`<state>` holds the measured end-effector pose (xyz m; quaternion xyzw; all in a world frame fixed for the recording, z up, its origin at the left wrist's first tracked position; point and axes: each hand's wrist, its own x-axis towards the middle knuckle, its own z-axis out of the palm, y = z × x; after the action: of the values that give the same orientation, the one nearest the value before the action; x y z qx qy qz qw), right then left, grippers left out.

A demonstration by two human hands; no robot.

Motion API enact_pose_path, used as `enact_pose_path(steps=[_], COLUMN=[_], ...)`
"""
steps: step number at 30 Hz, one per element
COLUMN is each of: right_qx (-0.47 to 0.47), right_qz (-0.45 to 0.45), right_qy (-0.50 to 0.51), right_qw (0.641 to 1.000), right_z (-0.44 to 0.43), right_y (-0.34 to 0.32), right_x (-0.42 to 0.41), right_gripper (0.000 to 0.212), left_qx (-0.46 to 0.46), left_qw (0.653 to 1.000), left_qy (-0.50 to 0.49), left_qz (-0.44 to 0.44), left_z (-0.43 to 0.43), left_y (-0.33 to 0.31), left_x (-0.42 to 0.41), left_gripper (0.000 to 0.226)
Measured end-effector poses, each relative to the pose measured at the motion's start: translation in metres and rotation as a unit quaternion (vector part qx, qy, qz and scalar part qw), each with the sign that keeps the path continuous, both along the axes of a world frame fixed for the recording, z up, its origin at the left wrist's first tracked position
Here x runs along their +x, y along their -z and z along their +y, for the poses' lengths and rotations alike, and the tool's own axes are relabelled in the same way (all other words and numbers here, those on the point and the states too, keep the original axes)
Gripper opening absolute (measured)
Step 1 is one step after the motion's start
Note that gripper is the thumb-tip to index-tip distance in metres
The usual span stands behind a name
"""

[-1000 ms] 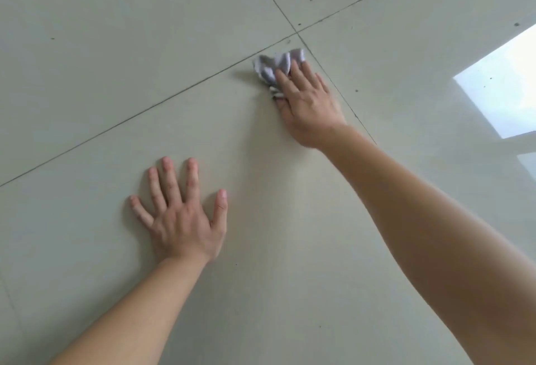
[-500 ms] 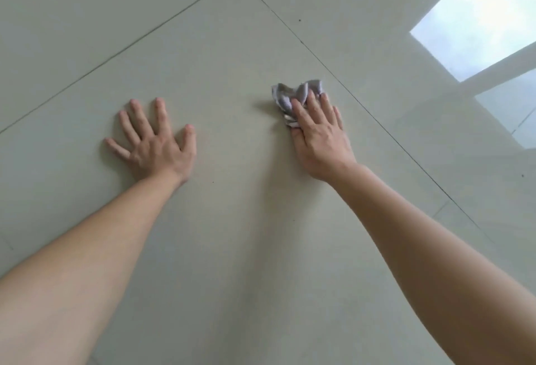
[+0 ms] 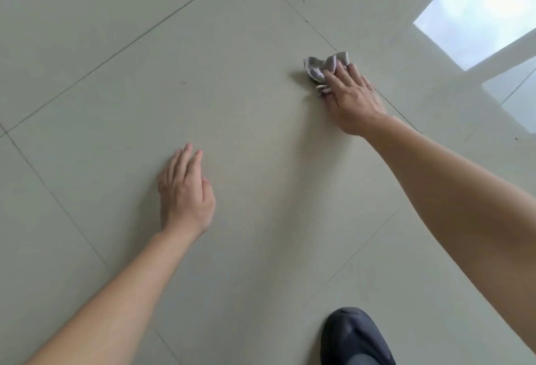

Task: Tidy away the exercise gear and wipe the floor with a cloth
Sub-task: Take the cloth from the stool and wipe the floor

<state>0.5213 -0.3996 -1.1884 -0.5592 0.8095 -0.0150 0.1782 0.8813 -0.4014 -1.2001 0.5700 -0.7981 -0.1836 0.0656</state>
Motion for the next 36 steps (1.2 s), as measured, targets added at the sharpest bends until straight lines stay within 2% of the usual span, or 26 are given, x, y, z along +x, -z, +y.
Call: enact_pose_path(steps=[2, 3, 6, 8, 10, 12, 14, 17, 19, 21, 23, 26, 28, 31, 33, 36], right_qx=[-0.005, -0.014, -0.038, -0.039, -0.018, -0.016, -0.022, -0.017, -0.002, 0.004, -0.005, -0.023, -0.011, -0.011, -0.020, -0.014], right_qz=[-0.016, -0.019, -0.042, -0.072, -0.094, -0.087, -0.062, -0.015, -0.020, -0.040, -0.047, -0.057, -0.090, -0.087, -0.057, -0.006], right_qy=[0.025, 0.005, -0.129, -0.245, -0.351, -0.384, -0.308, -0.104, 0.017, 0.098, 0.085, -0.075, -0.189, -0.305, -0.233, -0.021], right_qw=[1.000, 1.000, 0.990, 0.966, 0.932, 0.919, 0.949, 0.994, 1.000, 0.994, 0.995, 0.995, 0.978, 0.948, 0.971, 1.000], right_z=[-0.012, -0.013, 0.003, 0.030, 0.058, 0.069, 0.067, 0.065, 0.067, 0.073, 0.091, 0.144, 0.174, 0.161, 0.130, 0.091], right_y=[-0.001, 0.000, 0.008, 0.012, 0.013, 0.013, 0.013, 0.006, 0.001, -0.001, 0.005, 0.012, 0.012, 0.016, 0.015, 0.002], right_x=[0.025, 0.047, 0.126, 0.164, 0.170, 0.139, 0.088, 0.002, -0.027, -0.018, 0.015, 0.084, 0.114, 0.087, 0.044, -0.027], right_gripper=[0.054, 0.054, 0.054, 0.052, 0.052, 0.054, 0.054, 0.056, 0.054, 0.054, 0.055, 0.055, 0.055, 0.057, 0.055, 0.054], left_qx=[-0.007, -0.008, -0.014, -0.011, -0.011, -0.002, 0.004, 0.014, 0.029, 0.057, 0.071, 0.083, 0.079, 0.076, 0.078, 0.086], left_qw=[0.999, 0.998, 0.998, 0.998, 0.998, 0.997, 0.996, 0.992, 0.987, 0.986, 0.990, 0.990, 0.990, 0.990, 0.988, 0.986], left_qy=[-0.035, -0.041, -0.041, -0.057, -0.067, -0.073, -0.082, -0.109, -0.148, -0.148, -0.102, -0.071, -0.054, -0.033, -0.028, -0.028], left_qz=[-0.030, -0.042, -0.035, -0.013, -0.003, -0.007, -0.024, -0.054, -0.049, -0.047, -0.065, -0.088, -0.104, -0.118, -0.131, -0.141], left_z=[0.010, 0.013, 0.013, 0.009, 0.008, 0.011, 0.013, 0.020, 0.028, 0.037, 0.045, 0.047, 0.047, 0.047, 0.045, 0.046], left_y=[0.005, 0.007, 0.009, 0.008, 0.006, 0.005, 0.005, 0.003, -0.003, -0.007, -0.004, 0.001, 0.001, 0.000, -0.001, -0.003], left_x=[0.017, 0.023, 0.028, 0.025, 0.024, 0.022, 0.018, 0.003, -0.013, -0.030, -0.037, -0.032, -0.028, -0.025, -0.026, -0.027], left_gripper=[0.064, 0.065, 0.063, 0.059, 0.056, 0.057, 0.058, 0.058, 0.053, 0.056, 0.058, 0.059, 0.060, 0.060, 0.061, 0.061])
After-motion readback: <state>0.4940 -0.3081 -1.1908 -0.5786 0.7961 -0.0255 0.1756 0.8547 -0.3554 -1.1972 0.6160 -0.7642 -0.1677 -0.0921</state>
